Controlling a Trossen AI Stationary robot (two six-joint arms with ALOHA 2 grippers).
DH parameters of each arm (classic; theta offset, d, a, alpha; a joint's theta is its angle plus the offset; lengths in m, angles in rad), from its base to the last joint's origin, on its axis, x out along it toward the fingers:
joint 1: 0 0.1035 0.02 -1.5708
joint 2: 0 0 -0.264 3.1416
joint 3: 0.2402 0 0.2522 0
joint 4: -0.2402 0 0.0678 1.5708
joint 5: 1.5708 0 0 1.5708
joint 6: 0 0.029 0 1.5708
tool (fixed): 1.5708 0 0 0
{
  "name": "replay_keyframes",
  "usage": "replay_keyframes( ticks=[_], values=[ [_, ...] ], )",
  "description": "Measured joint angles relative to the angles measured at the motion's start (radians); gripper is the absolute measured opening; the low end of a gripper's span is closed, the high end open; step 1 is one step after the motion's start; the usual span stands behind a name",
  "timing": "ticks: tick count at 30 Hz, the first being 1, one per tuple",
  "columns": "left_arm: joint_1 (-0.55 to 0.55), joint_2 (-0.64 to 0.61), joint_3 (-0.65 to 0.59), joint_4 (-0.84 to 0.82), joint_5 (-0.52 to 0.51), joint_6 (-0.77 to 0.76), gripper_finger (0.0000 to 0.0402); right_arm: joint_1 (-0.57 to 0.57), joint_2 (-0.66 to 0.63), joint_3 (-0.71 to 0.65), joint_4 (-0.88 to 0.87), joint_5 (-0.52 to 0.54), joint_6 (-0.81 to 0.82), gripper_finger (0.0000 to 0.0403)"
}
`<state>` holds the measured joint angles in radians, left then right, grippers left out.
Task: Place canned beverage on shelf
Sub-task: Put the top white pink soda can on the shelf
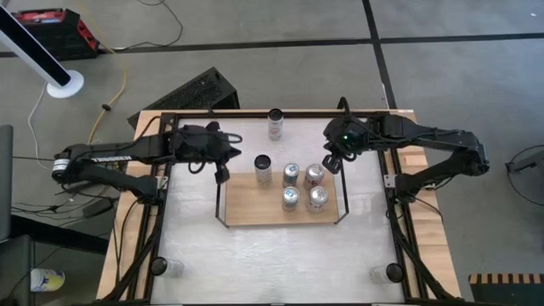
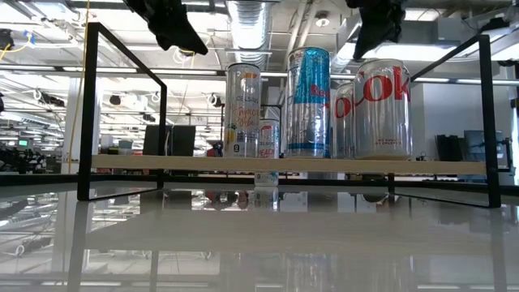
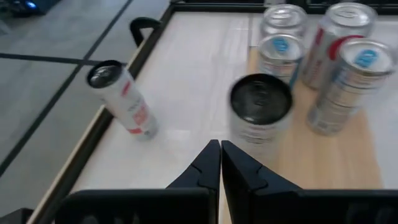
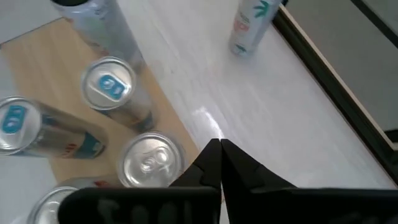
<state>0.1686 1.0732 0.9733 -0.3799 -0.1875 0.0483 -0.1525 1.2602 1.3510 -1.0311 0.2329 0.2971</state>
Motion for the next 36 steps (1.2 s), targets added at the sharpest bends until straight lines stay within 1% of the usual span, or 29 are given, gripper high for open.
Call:
replay_keyframes(
  ticks=[2, 5, 10, 12, 14, 19, 22, 27, 31, 33, 36],
  values=[
    [0.035, 0.011, 0.000, 0.023, 0.021, 0.015, 0.0000, 0.011, 0.000, 0.000, 0.008, -0.001, -0.012, 0.0034],
    [0.091, 0.031, 0.000, 0.072, 0.100, 0.037, 0.0000, 0.030, 0.000, 0.000, 0.011, 0.000, -0.019, 0.0037],
    [0.171, 0.070, 0.000, 0.172, 0.221, 0.046, 0.0000, 0.073, -0.008, 0.000, 0.013, 0.010, -0.018, 0.0019],
    [0.197, 0.089, 0.000, 0.196, 0.259, 0.046, 0.0000, 0.096, -0.013, -0.020, 0.041, 0.032, -0.018, 0.0017],
    [0.218, 0.106, 0.000, 0.209, 0.285, 0.045, 0.0000, 0.110, -0.031, -0.069, 0.070, 0.034, -0.018, 0.0021],
    [0.257, 0.137, 0.000, 0.227, 0.313, 0.044, 0.0000, 0.111, -0.115, -0.214, 0.206, 0.014, 0.006, 0.0037],
    [0.273, 0.141, 0.000, 0.237, 0.314, 0.040, 0.0000, 0.112, -0.174, -0.292, 0.296, -0.025, 0.017, 0.0031],
    [0.291, 0.140, 0.000, 0.294, 0.314, 0.037, 0.0000, 0.138, -0.251, -0.405, 0.402, -0.041, 0.043, 0.0018],
    [0.325, 0.144, 0.000, 0.336, 0.312, 0.035, 0.0000, 0.183, -0.273, -0.468, 0.451, -0.039, 0.068, 0.0033],
    [0.341, 0.161, 0.000, 0.371, 0.311, 0.021, 0.0000, 0.203, -0.272, -0.489, 0.454, -0.031, 0.088, 0.0044],
    [0.369, 0.201, 0.000, 0.435, 0.315, -0.007, 0.0000, 0.219, -0.262, -0.496, 0.478, -0.025, 0.095, 0.0048]
  ],
)
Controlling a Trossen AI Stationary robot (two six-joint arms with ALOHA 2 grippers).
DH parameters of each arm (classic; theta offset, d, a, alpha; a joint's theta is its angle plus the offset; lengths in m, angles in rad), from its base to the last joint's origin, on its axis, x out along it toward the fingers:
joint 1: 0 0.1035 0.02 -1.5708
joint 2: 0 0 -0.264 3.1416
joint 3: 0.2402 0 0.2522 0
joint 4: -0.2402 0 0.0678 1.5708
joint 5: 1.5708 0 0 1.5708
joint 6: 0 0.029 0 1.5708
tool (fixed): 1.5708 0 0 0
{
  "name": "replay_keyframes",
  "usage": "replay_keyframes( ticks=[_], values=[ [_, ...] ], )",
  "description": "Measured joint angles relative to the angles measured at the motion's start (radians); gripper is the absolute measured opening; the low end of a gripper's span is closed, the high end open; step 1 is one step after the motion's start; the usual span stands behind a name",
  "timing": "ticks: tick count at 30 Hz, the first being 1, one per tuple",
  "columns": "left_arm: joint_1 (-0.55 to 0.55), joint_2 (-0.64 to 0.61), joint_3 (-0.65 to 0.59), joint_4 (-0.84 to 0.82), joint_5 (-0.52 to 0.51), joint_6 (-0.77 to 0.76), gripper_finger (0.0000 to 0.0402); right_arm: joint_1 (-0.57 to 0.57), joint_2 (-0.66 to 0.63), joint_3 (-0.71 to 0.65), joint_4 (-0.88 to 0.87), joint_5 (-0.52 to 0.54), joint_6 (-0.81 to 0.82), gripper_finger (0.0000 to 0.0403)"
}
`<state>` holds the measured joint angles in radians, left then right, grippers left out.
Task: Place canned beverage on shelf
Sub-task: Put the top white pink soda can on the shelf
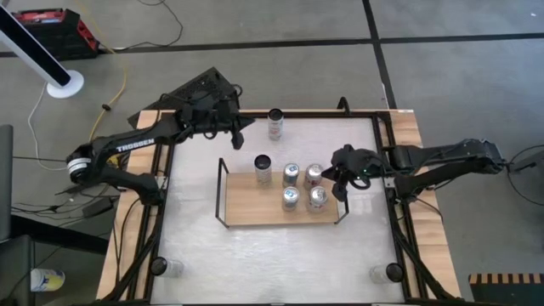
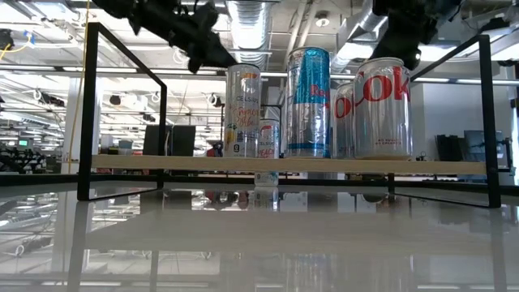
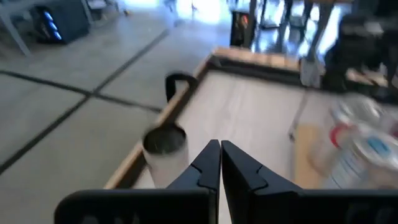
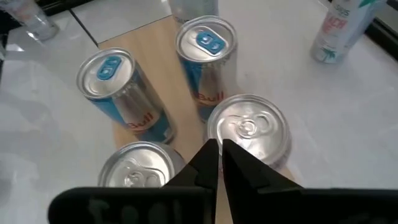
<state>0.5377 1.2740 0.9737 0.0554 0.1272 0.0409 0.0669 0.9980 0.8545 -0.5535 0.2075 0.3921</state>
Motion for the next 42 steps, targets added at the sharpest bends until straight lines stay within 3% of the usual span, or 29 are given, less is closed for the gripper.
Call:
replay_keyframes(
  ticks=[8, 16, 19, 24, 28, 33, 42],
  values=[
    [0.016, 0.163, 0.000, 0.270, -0.009, 0.005, 0.0020, 0.005, 0.004, -0.002, 0.027, 0.001, -0.029, 0.0039],
    [0.016, 0.328, 0.122, 0.308, -0.110, 0.105, 0.0139, 0.005, 0.001, -0.002, 0.024, 0.002, -0.064, 0.0028],
    [0.006, 0.402, 0.221, 0.250, -0.118, 0.103, 0.0197, 0.005, 0.001, -0.002, 0.020, 0.002, -0.064, 0.0027],
    [-0.007, 0.518, 0.430, 0.043, -0.298, 0.088, 0.0292, 0.010, 0.001, -0.002, 0.004, 0.002, -0.070, 0.0028],
    [-0.010, 0.593, 0.569, -0.167, -0.346, 0.051, 0.0346, 0.012, 0.001, -0.002, 0.004, 0.000, -0.101, 0.0028],
    [-0.011, 0.658, 0.677, -0.306, -0.343, -0.038, 0.0363, 0.009, 0.002, -0.002, 0.006, 0.001, -0.122, 0.0027],
    [-0.010, 0.693, 0.687, -0.370, -0.345, -0.082, 0.0363, 0.009, 0.002, -0.002, 0.006, 0.000, -0.131, 0.0027]
  ],
)
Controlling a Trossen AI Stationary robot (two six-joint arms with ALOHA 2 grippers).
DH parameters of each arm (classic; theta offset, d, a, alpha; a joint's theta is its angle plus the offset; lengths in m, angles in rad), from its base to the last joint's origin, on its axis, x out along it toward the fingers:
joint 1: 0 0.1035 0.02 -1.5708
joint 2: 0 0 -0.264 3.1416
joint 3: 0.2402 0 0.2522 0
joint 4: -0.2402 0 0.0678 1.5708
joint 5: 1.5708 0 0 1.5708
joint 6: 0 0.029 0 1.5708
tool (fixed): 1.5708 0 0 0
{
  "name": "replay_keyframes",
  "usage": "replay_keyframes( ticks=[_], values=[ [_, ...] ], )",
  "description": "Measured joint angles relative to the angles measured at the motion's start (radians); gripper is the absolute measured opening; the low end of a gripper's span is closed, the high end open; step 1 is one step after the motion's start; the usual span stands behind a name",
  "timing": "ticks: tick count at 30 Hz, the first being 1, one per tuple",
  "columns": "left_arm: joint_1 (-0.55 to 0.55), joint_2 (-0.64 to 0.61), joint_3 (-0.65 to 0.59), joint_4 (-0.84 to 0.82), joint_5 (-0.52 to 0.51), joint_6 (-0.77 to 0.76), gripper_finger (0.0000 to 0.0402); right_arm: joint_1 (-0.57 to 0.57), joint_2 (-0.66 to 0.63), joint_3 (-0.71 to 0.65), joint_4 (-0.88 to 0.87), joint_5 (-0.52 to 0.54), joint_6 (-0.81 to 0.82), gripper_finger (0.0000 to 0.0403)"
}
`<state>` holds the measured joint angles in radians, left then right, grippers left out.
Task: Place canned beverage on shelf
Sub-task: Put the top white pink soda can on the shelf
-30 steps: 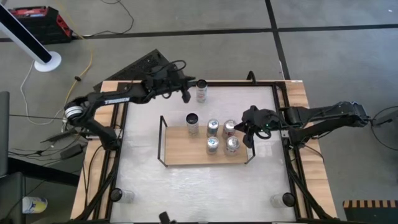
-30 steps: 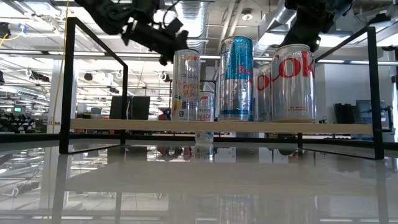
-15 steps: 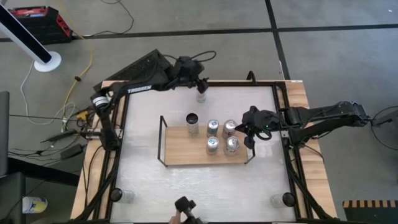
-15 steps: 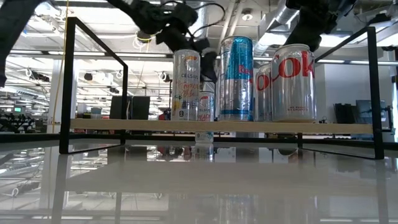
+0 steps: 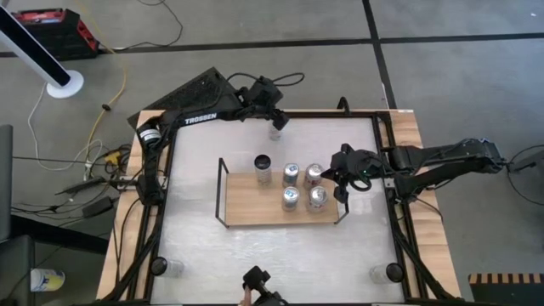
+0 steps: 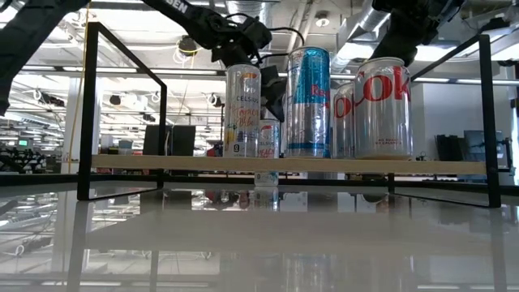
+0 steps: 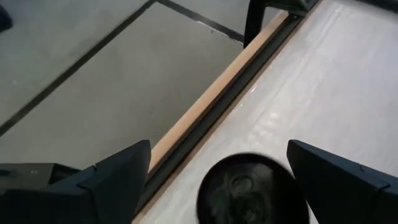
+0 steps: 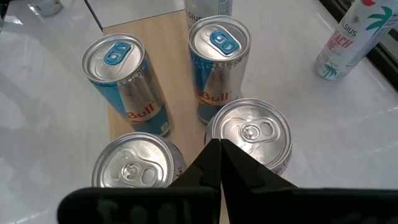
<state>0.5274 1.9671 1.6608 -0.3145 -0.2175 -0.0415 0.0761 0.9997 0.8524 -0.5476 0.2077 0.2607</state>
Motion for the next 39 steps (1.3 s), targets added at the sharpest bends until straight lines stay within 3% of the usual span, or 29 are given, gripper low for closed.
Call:
replay_keyframes(
  ticks=[26, 30, 35, 39],
  values=[
    [-0.016, 0.043, -0.017, -0.056, 0.003, 0.000, 0.0358, -0.004, 0.001, 0.000, 0.002, -0.005, 0.011, 0.0029],
    [-0.017, 0.043, -0.017, -0.054, 0.004, 0.003, 0.0321, -0.007, 0.001, 0.000, 0.002, -0.004, 0.010, 0.0028],
    [-0.017, 0.043, -0.015, -0.053, 0.004, 0.003, 0.0238, -0.006, 0.001, 0.000, 0.002, -0.004, 0.010, 0.0028],
    [-0.016, 0.025, -0.010, -0.080, 0.005, 0.023, 0.0237, -0.007, 0.001, 0.000, -0.003, -0.004, 0.010, 0.0028]
  ],
)
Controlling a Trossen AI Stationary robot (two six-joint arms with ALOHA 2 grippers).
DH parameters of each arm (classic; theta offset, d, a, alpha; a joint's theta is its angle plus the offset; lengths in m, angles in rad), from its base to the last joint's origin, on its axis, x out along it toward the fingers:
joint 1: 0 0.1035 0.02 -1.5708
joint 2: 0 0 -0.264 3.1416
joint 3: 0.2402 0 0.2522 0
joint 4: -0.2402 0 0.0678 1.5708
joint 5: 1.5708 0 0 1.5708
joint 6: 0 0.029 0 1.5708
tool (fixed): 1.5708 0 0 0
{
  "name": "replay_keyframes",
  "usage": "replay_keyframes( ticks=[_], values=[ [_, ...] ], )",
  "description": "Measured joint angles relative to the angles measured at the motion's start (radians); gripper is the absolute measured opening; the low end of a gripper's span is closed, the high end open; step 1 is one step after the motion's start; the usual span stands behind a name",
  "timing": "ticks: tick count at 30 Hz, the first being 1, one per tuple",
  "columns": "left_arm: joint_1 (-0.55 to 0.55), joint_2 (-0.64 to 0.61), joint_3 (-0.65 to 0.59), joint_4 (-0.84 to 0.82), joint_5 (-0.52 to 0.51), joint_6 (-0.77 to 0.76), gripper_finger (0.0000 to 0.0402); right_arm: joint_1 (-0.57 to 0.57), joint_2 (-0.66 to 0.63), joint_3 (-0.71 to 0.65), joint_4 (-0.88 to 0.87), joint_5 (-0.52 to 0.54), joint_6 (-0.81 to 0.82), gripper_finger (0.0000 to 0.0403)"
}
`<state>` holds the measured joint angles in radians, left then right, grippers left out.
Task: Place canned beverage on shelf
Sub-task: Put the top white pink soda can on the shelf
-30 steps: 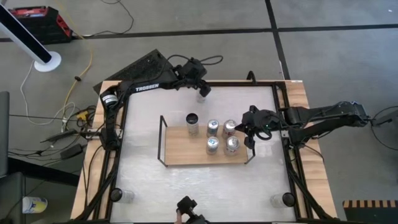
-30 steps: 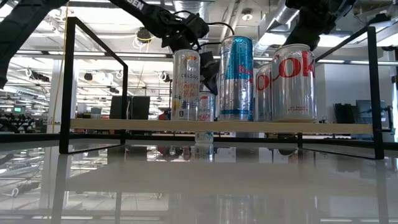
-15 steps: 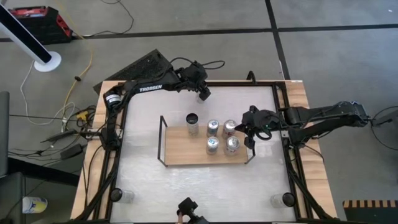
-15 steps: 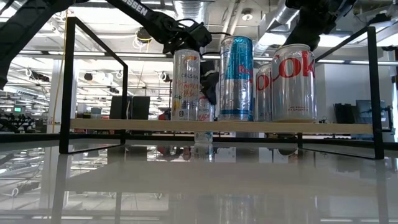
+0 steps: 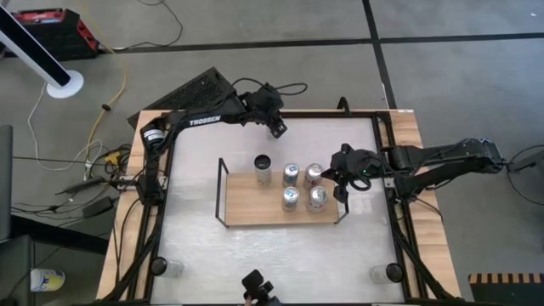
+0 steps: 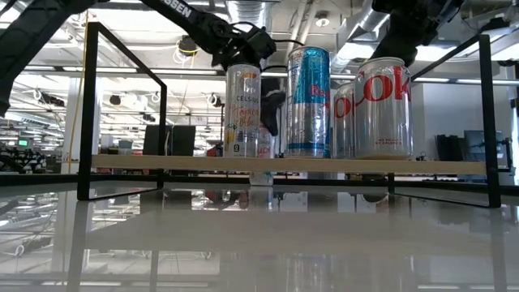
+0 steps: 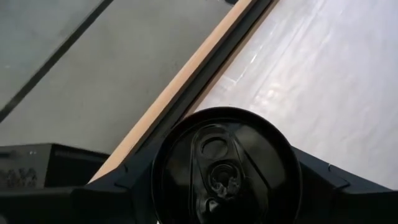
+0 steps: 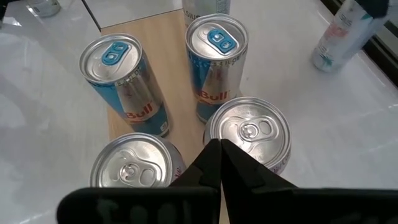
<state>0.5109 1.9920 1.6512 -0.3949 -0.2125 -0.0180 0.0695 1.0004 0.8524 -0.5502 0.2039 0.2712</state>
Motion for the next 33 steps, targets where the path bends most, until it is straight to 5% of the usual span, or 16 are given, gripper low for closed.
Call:
replay_keyframes(
  ticks=[10, 18, 24, 33],
  values=[
    [-0.010, -0.160, 0.137, -0.218, 0.073, 0.040, 0.0237, 0.000, 0.000, 0.000, -0.024, 0.003, 0.036, 0.0029],
    [-0.044, -0.409, 0.151, -0.435, 0.087, -0.003, 0.0240, 0.002, -0.019, 0.001, 0.016, -0.002, 0.043, 0.0028],
    [-0.117, -0.548, 0.078, -0.533, 0.017, -0.054, 0.0241, 0.023, -0.068, 0.046, 0.086, -0.022, 0.036, 0.0028],
    [-0.252, -0.680, -0.226, -0.466, -0.028, -0.156, 0.0241, 0.138, -0.092, 0.050, 0.257, -0.024, -0.012, 0.0029]
  ],
)
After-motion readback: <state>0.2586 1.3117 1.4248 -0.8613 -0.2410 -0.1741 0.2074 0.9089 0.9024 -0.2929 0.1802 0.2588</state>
